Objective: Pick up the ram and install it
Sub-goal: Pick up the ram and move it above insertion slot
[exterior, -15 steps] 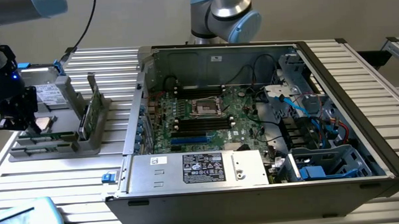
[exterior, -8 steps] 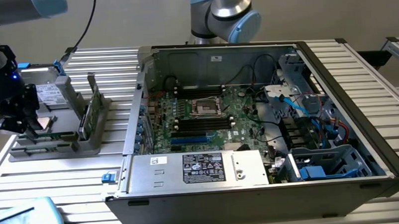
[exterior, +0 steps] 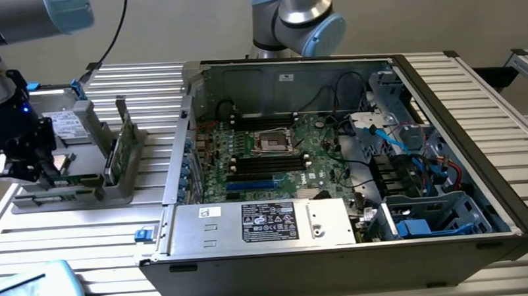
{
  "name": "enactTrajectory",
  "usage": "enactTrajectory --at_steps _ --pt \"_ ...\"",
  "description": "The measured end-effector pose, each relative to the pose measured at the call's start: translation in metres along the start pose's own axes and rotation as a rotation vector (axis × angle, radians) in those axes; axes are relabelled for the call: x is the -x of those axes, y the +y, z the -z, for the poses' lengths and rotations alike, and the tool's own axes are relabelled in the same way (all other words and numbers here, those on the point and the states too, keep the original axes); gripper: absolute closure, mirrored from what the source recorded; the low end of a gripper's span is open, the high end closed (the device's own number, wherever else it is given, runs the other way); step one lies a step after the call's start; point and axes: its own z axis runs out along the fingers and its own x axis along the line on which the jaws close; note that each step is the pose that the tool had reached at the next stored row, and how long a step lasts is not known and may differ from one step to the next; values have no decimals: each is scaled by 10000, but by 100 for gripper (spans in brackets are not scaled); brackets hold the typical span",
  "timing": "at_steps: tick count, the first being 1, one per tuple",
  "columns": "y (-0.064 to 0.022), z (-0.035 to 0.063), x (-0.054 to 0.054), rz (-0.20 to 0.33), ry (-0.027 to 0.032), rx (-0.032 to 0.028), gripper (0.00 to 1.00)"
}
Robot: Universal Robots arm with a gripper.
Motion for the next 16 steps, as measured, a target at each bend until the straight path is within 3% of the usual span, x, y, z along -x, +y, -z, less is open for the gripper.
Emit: enactTrajectory --at_steps 10,16 --pt "-8 -180 8 116 15 -6 69" --pt "-11 -250 12 280 169 -12 69"
